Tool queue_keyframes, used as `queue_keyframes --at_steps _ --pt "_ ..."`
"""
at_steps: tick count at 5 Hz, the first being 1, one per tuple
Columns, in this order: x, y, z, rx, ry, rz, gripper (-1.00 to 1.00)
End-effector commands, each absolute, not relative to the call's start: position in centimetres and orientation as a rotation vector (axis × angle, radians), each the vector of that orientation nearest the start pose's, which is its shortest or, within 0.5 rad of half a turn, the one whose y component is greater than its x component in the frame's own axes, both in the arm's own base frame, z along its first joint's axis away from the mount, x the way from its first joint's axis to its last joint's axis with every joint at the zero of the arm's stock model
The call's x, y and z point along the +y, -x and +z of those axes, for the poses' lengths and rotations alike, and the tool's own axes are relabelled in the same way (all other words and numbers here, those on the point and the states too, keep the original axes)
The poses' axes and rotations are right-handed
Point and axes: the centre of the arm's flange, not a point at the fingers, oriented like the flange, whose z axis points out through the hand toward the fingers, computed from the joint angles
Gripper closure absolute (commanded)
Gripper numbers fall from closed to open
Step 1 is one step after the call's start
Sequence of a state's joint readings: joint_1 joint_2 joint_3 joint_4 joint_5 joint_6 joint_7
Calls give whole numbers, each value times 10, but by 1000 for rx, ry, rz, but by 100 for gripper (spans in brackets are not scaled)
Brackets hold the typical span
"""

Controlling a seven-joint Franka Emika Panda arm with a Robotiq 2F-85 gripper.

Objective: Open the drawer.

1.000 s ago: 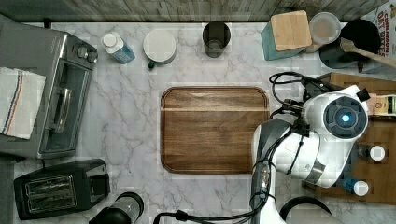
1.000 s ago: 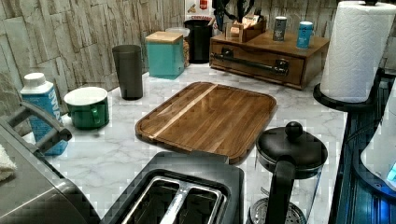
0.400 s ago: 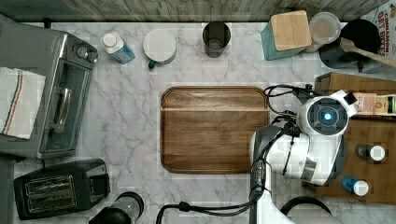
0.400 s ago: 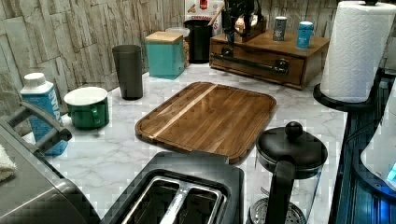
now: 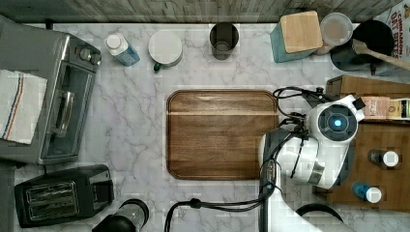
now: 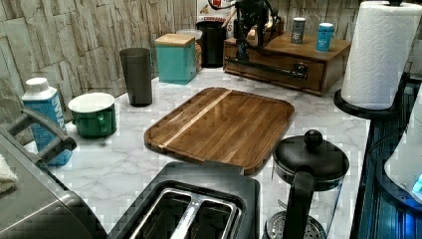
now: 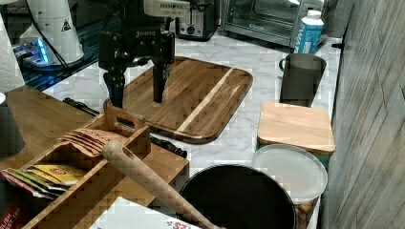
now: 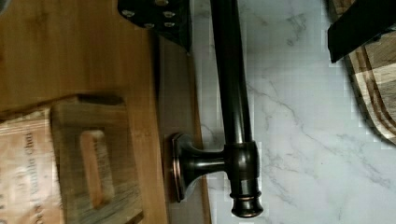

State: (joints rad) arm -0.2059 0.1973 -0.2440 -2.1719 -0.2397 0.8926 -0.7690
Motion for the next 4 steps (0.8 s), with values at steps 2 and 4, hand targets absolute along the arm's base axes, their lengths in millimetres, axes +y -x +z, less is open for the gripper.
queue_keyframes --at_steps 2,4 --pt "-286 -486 251 469 3278 -11 -100" --pt "-266 -489 243 512 3216 -52 -100"
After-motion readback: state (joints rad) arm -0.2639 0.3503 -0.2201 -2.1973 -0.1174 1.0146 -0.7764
